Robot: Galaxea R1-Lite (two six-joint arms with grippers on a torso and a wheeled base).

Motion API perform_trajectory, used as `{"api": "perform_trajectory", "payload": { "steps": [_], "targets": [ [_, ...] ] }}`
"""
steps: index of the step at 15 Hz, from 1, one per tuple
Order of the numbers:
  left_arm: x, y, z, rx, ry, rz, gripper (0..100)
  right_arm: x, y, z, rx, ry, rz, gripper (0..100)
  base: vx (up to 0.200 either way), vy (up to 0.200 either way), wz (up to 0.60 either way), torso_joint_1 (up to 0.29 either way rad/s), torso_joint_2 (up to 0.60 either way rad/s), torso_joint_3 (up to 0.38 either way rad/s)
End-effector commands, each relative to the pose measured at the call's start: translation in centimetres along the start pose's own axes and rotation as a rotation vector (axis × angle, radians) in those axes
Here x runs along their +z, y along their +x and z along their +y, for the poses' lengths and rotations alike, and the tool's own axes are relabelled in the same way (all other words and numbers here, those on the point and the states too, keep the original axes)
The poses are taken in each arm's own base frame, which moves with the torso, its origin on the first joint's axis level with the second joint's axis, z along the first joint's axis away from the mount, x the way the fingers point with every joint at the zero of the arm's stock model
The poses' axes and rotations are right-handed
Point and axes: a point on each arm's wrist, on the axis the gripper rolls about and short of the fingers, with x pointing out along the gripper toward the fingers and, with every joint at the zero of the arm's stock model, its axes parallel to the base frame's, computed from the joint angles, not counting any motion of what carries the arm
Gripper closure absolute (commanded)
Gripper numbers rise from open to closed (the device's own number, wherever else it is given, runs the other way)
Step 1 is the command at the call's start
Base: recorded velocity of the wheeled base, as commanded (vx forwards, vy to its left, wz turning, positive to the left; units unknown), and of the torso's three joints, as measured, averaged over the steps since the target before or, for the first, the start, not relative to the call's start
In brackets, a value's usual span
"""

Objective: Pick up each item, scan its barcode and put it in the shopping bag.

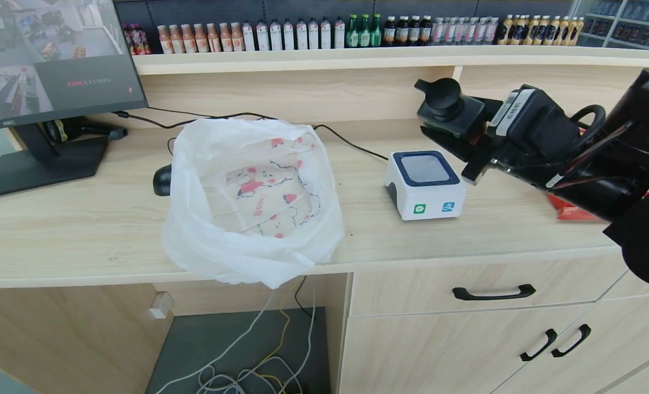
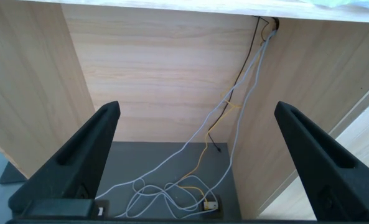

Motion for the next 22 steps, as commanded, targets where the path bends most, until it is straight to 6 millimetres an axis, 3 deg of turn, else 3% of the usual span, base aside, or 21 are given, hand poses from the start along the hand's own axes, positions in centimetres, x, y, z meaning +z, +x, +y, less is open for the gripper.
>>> {"api": "perform_trajectory", "payload": {
  "steps": [1, 5, 11, 22],
  "targets": [
    [0.0, 0.0, 0.0, 0.000, 0.000, 0.000, 0, -1.5, 1.1, 0.9, 0.040, -0.019, -0.009, 100, 0.000, 0.000, 0.00, 0.000, 0.00, 0.000],
    [0.0, 0.0, 0.0, 0.000, 0.000, 0.000, 0, -2.6, 2.0, 1.9, 0.078, -0.040, -0.019, 100, 0.000, 0.000, 0.00, 0.000, 0.00, 0.000],
    [0.0, 0.0, 0.0, 0.001, 0.000, 0.000, 0, -4.7, 1.6, 0.9, 0.055, -0.087, 0.028, 100, 0.000, 0.000, 0.00, 0.000, 0.00, 0.000],
    [0.0, 0.0, 0.0, 0.000, 0.000, 0.000, 0, -5.4, 2.0, 1.9, 0.087, -0.074, 0.025, 100, 0.000, 0.000, 0.00, 0.000, 0.00, 0.000]
  ]
}}
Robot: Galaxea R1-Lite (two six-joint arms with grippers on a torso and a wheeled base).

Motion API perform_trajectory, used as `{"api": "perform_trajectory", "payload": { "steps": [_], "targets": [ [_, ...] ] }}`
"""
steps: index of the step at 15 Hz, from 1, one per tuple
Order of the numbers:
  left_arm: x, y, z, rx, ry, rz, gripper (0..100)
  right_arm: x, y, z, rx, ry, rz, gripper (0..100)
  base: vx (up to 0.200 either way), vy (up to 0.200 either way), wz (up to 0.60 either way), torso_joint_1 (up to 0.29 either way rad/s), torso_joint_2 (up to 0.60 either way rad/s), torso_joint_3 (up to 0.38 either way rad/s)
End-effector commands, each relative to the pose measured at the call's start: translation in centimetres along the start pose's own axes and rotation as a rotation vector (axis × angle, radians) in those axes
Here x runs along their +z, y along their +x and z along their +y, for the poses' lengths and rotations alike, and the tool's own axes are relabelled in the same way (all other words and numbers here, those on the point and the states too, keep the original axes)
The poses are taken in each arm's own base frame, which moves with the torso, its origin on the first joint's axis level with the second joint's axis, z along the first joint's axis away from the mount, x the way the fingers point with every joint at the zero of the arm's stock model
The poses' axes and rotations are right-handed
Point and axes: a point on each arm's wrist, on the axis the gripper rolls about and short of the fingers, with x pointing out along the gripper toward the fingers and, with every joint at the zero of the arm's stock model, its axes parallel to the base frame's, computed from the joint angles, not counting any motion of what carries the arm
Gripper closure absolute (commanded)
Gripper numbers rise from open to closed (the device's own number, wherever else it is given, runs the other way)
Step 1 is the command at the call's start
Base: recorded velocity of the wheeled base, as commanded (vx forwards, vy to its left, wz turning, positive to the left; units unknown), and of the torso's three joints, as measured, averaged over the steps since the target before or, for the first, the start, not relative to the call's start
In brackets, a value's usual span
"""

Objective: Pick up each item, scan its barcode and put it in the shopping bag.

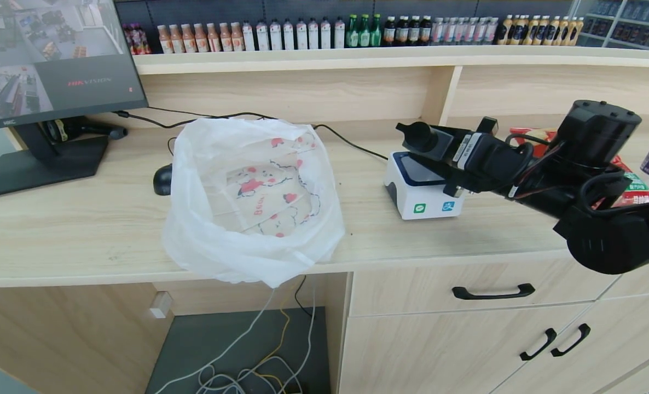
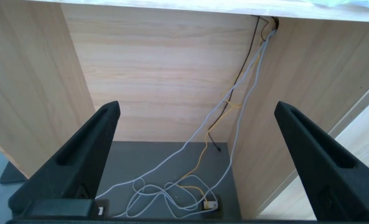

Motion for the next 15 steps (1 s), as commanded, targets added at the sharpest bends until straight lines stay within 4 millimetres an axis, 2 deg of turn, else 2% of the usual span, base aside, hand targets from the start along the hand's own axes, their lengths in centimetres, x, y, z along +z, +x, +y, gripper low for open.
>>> {"api": "perform_trajectory", "payload": {
  "steps": [1, 15],
  "targets": [
    [0.00, 0.00, 0.00, 0.001, 0.000, -0.001, 0, -0.10, 0.08, 0.19, 0.005, 0.003, 0.001, 100, 0.000, 0.000, 0.00, 0.000, 0.00, 0.000],
    [0.00, 0.00, 0.00, 0.001, 0.000, -0.001, 0, 0.47, 0.17, -0.05, -0.002, 0.016, -0.013, 100, 0.000, 0.000, 0.00, 0.000, 0.00, 0.000]
  ]
}}
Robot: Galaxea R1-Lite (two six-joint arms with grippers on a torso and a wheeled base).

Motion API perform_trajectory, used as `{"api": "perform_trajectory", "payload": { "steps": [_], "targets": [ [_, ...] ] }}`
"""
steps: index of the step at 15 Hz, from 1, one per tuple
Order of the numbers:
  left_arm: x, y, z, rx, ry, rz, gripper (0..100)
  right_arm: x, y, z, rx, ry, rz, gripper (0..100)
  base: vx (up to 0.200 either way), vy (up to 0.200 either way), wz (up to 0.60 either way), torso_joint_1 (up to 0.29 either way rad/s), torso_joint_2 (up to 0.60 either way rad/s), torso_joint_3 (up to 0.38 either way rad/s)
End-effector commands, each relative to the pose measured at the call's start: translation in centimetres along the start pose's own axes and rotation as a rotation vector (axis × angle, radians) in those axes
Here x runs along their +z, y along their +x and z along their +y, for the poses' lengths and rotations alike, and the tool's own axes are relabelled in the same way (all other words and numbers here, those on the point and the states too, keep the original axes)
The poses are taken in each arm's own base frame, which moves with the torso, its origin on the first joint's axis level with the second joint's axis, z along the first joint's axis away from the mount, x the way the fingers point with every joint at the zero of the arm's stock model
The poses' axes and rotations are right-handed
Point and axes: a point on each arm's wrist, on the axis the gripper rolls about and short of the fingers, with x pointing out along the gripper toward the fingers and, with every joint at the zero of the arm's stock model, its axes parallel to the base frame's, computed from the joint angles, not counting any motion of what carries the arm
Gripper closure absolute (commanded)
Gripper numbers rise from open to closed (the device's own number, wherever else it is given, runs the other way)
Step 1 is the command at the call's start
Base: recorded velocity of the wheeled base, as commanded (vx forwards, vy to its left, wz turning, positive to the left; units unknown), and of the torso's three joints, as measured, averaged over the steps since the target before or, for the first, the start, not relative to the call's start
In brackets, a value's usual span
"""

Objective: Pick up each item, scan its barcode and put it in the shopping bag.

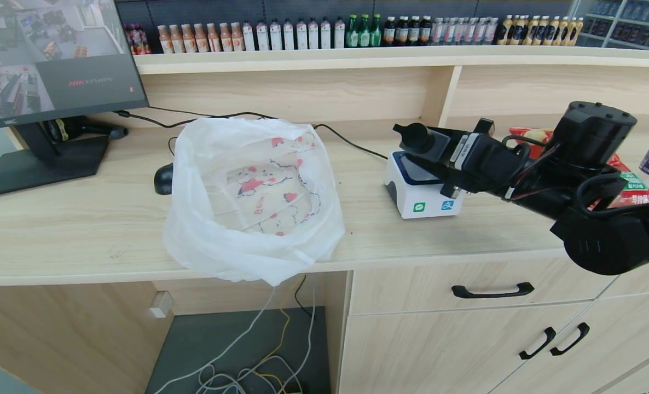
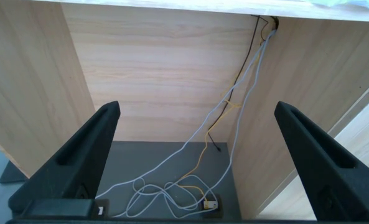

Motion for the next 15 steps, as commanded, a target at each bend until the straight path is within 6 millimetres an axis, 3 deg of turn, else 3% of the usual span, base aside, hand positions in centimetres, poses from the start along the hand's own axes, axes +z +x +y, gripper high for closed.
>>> {"api": "perform_trajectory", "payload": {
  "steps": [1, 5, 11, 15],
  "targets": [
    [0.0, 0.0, 0.0, 0.000, 0.000, -0.001, 0, 0.4, -0.1, -0.4, -0.012, 0.000, -0.009, 100, 0.000, 0.000, 0.00, 0.000, 0.00, 0.000],
    [0.0, 0.0, 0.0, 0.000, 0.000, -0.001, 0, 2.1, -1.0, -2.4, -0.065, 0.052, -0.037, 100, 0.000, 0.000, 0.00, 0.000, 0.00, 0.000],
    [0.0, 0.0, 0.0, 0.000, 0.000, -0.001, 0, 4.5, -2.5, -4.6, -0.111, 0.320, -0.099, 100, 0.000, 0.000, 0.00, 0.000, 0.00, 0.000],
    [0.0, 0.0, 0.0, -0.001, 0.000, -0.001, 0, 5.2, -3.5, -3.7, -0.168, 0.495, -0.188, 100, 0.000, 0.000, 0.00, 0.000, 0.00, 0.000]
  ]
}}
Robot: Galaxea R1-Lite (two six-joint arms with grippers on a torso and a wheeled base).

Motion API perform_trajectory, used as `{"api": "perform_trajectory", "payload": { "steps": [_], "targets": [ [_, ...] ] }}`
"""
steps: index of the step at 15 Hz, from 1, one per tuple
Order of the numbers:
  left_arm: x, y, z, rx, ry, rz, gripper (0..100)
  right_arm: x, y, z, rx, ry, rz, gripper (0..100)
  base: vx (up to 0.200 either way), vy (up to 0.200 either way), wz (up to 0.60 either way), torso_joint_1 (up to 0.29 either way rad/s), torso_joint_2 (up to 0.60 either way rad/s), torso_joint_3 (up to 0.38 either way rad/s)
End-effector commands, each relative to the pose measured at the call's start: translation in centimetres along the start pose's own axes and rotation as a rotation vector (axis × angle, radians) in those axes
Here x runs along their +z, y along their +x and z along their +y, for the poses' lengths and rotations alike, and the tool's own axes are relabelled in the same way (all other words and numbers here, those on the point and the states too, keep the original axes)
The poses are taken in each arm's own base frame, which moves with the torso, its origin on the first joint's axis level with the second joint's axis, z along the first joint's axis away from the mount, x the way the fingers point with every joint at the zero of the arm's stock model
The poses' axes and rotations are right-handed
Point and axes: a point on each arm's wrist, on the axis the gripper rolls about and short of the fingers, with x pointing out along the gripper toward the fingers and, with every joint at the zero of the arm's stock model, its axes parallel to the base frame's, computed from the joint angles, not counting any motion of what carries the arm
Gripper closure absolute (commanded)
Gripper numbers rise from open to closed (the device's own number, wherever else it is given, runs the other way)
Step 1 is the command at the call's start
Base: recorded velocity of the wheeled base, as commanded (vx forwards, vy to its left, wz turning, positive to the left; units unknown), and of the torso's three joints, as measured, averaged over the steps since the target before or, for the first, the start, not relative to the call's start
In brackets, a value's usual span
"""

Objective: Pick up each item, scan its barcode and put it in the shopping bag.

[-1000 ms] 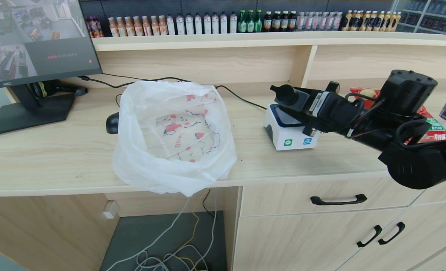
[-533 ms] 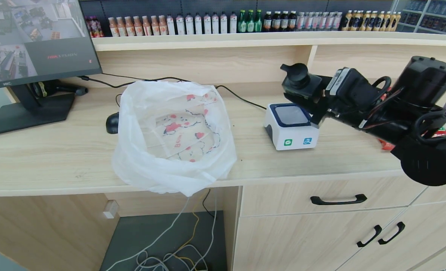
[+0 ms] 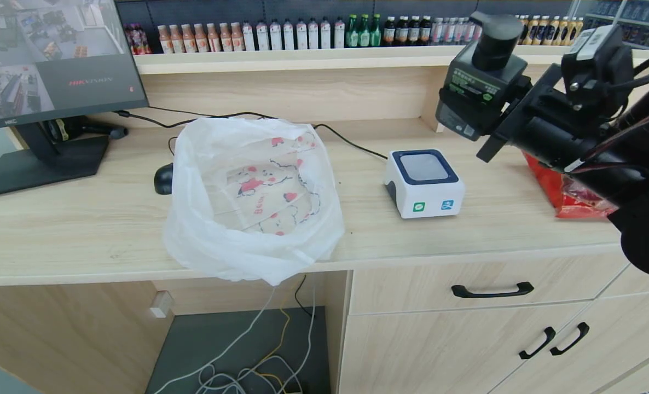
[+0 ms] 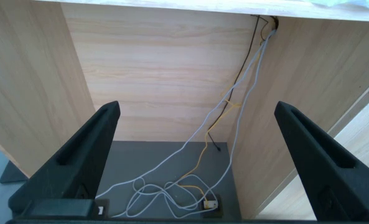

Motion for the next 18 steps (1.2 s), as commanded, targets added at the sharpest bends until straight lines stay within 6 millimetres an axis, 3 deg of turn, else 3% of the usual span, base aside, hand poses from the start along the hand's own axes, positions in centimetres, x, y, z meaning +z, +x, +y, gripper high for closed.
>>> {"api": "perform_trajectory", "payload": {
  "steps": [1, 4, 8, 13, 18],
  "targets": [
    [0.0, 0.0, 0.0, 0.001, 0.000, 0.000, 0, 0.1, -0.8, 1.0, -0.027, 0.072, -0.018, 100, 0.000, 0.000, 0.00, 0.000, 0.00, 0.000],
    [0.0, 0.0, 0.0, 0.001, 0.000, 0.000, 0, 0.2, -1.8, 3.1, -0.150, 0.222, -0.043, 100, 0.000, 0.000, 0.00, 0.000, 0.00, 0.000],
    [0.0, 0.0, 0.0, 0.003, -0.002, 0.001, 0, 1.2, -0.9, 5.5, -0.301, 0.344, -0.026, 100, 0.000, 0.000, 0.00, 0.000, 0.00, 0.000],
    [0.0, 0.0, 0.0, 0.001, -0.002, 0.001, 0, 4.2, 0.1, 10.0, -0.437, 0.519, -0.017, 100, 0.000, 0.000, 0.00, 0.000, 0.00, 0.000],
    [0.0, 0.0, 0.0, 0.001, -0.005, 0.000, 0, 3.8, 1.0, 10.4, -0.442, 0.527, -0.029, 100, 0.000, 0.040, 0.00, 0.000, 0.00, 0.000]
  ]
}}
